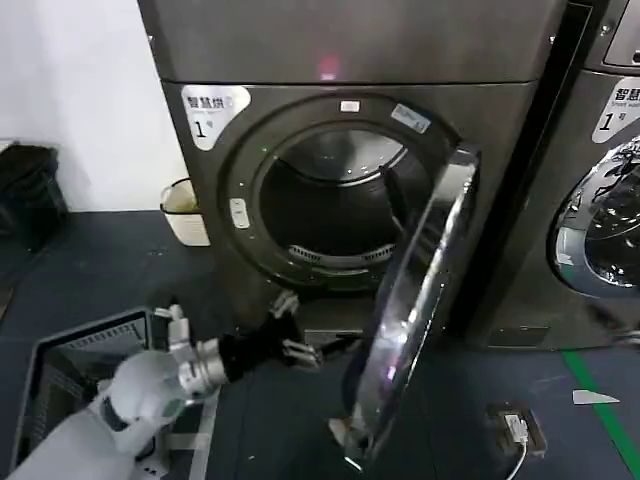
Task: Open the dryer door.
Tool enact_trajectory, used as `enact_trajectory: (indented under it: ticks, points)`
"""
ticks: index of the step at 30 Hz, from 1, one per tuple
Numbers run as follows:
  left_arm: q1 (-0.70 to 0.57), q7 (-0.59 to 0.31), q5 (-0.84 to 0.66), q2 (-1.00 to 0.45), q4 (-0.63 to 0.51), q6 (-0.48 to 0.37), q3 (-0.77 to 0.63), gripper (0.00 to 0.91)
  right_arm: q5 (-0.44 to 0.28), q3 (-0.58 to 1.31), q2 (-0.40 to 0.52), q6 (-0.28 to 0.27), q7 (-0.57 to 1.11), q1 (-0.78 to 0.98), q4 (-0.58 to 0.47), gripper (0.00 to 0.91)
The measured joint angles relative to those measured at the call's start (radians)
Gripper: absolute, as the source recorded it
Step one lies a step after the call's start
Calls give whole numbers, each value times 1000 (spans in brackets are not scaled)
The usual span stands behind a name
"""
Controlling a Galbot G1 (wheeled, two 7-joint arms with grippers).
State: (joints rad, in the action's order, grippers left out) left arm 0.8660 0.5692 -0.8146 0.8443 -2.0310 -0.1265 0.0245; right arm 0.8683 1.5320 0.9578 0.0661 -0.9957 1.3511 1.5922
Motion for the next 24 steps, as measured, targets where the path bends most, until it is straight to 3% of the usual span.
enact_trajectory:
  ticks: [4,9,14,19,24]
  points:
    - [-39,-8,5,28,11,0,-69,907,-37,125,-17,42,161,38,-17,907]
    - [-99,-34,-12,65,41,2,-148,907,-83,261,-36,37,362,84,-22,907]
    - [-172,-34,-15,113,86,6,-234,907,-164,377,-47,-56,522,138,-2,907]
    - [-242,-35,-9,170,139,18,-322,907,-283,466,-41,-81,681,185,4,907]
    - [-310,-49,3,227,200,29,-398,907,-313,536,-41,-124,791,228,-1,907]
